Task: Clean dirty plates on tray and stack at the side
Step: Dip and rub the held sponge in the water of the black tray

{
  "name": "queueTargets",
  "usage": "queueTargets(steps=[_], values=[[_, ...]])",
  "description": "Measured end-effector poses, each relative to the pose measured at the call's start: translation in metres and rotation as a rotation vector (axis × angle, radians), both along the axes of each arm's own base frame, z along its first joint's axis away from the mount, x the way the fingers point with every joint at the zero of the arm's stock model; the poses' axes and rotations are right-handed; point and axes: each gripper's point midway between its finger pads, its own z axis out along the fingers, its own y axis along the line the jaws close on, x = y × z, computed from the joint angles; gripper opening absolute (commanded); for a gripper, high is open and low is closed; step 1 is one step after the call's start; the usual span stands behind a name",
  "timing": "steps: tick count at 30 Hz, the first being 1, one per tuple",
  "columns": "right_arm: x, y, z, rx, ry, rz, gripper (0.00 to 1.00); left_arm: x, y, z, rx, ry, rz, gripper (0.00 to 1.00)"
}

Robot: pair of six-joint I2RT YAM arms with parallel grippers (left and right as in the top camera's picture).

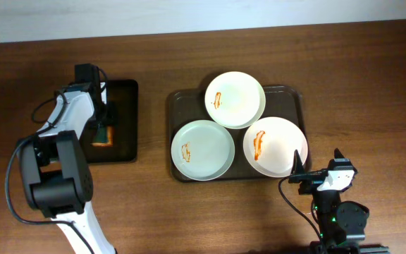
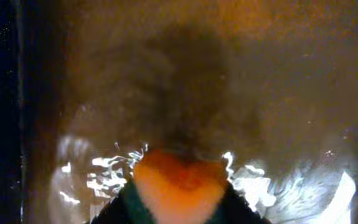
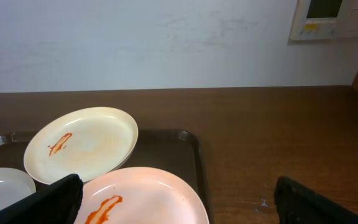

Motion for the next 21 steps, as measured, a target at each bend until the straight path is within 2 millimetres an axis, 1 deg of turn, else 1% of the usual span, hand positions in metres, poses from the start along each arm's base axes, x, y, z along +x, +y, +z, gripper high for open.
queueTargets(steps=[3, 4, 5, 6, 8, 9, 10, 11, 12, 13, 16, 17, 18, 19, 20, 21], values=[[0.0, 0.0, 0.0, 0.0, 0.0, 0.0, 0.98, -0.003, 0.001, -0.002, 0.004, 0.008, -0.002, 0.0], [0.0, 0.0, 0.0, 0.0, 0.0, 0.0, 0.98, -0.003, 0.0, -0.003, 0.004, 0.008, -0.002, 0.04], [0.0, 0.0, 0.0, 0.0, 0.0, 0.0, 0.98, -0.003, 0.001, -0.003, 0.004, 0.008, -0.002, 0.33], [0.0, 0.0, 0.0, 0.0, 0.0, 0.0, 0.98, -0.003, 0.001, -0.003, 0.004, 0.009, -0.002, 0.52], [0.0, 0.0, 0.0, 0.0, 0.0, 0.0, 0.98, -0.007, 0.002, -0.003, 0.013, 0.025, -0.007, 1.0], [0.0, 0.0, 0.0, 0.0, 0.0, 0.0, 0.98, -0.008, 0.002, -0.003, 0.012, 0.028, -0.006, 0.96], [0.0, 0.0, 0.0, 0.0, 0.0, 0.0, 0.98, -0.009, 0.002, -0.003, 0.013, 0.034, -0.004, 0.75], [0.0, 0.0, 0.0, 0.0, 0.0, 0.0, 0.98, -0.011, 0.003, -0.002, 0.013, 0.043, -0.004, 0.48], [0.0, 0.0, 0.0, 0.0, 0.0, 0.0, 0.98, -0.013, 0.002, -0.001, 0.01, 0.05, 0.002, 0.27], [0.0, 0.0, 0.0, 0.0, 0.0, 0.0, 0.98, -0.015, 0.001, -0.002, 0.003, 0.057, -0.001, 0.0], [0.0, 0.0, 0.0, 0.0, 0.0, 0.0, 0.98, -0.025, -0.002, -0.004, 0.0, 0.1, -0.006, 0.0], [0.0, 0.0, 0.0, 0.001, 0.0, 0.0, 0.98, -0.027, -0.001, -0.004, 0.001, 0.11, -0.009, 0.03], [0.0, 0.0, 0.0, 0.0, 0.0, 0.0, 0.98, -0.028, -0.002, -0.004, 0.0, 0.115, -0.009, 0.61], [0.0, 0.0, 0.0, 0.0, 0.0, 0.0, 0.98, -0.03, -0.002, -0.005, 0.0, 0.121, -0.009, 0.82], [0.0, 0.0, 0.0, 0.0, 0.0, 0.0, 0.98, -0.032, -0.002, -0.005, 0.001, 0.13, -0.01, 0.95], [0.0, 0.0, 0.0, 0.001, 0.0, 0.0, 0.98, -0.034, -0.001, -0.005, 0.004, 0.139, -0.013, 1.0]])
